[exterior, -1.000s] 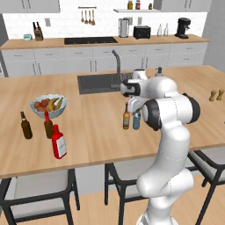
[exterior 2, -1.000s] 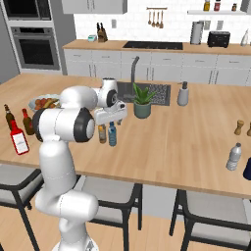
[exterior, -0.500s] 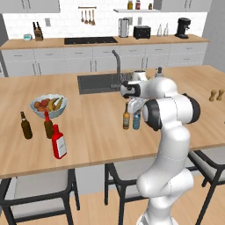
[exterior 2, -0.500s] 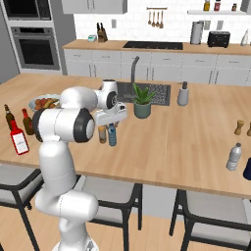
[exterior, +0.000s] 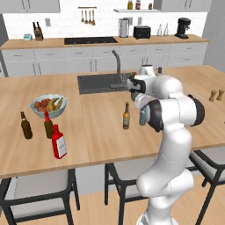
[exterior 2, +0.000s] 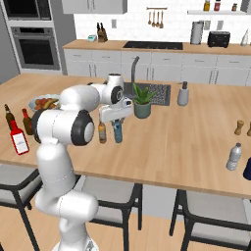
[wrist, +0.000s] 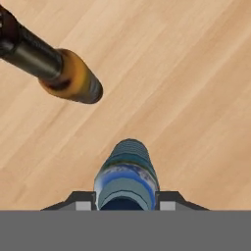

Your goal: Move the plastic bottles in the middle to the plastics group, and the glass bottles in the middle to the glass group.

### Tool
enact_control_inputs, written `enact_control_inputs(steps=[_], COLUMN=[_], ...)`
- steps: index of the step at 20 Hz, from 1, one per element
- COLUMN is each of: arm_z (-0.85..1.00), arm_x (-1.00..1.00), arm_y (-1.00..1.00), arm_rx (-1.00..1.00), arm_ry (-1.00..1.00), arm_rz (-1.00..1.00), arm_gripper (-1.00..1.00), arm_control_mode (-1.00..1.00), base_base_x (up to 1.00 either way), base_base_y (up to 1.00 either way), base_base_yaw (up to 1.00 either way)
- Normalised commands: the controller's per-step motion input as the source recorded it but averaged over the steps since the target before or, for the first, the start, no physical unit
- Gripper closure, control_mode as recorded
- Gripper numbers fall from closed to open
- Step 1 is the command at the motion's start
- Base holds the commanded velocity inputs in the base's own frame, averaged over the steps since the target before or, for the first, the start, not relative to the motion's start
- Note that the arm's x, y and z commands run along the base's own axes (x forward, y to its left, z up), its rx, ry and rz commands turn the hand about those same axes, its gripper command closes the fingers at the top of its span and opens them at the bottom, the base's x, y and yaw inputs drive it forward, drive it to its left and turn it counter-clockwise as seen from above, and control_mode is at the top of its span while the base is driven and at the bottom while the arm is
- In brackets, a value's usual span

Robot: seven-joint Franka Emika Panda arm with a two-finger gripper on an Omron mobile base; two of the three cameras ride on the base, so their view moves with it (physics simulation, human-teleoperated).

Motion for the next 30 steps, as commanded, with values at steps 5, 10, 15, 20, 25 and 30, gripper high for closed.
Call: enact_control_inputs(steps=[5, 10, 15, 20, 25, 30], arm_z=[0.34, 0.14, 0.04, 0.00, 0.00, 0.00], arm_x=[-0.44, -0.93, -0.89, -0.52, -0.07, 0.00], arm_y=[-0.93, -0.97, -0.98, -0.91, -0.81, -0.73], arm_rx=[0.00, 0.01, 0.00, 0.00, -0.02, -0.01], arm_ry=[0.01, 0.00, 0.01, 0.04, 0.05, 0.00], arm_rz=[-0.05, -0.13, -0.17, -0.20, -0.20, -0.17], arm_gripper=[1.00, 1.00, 1.00, 1.00, 1.00, 1.00], arm_control_mode=[-1.00, -1.00, -1.00, -1.00, -1.00, -1.00], base_base_x=[0.00, 0.00, 0.00, 0.00, 0.00, 0.00], base_base_y=[0.00, 0.00, 0.00, 0.00, 0.00, 0.00], base_base_yaw=[0.00, 0.00, 0.00, 0.00, 0.00, 0.00])
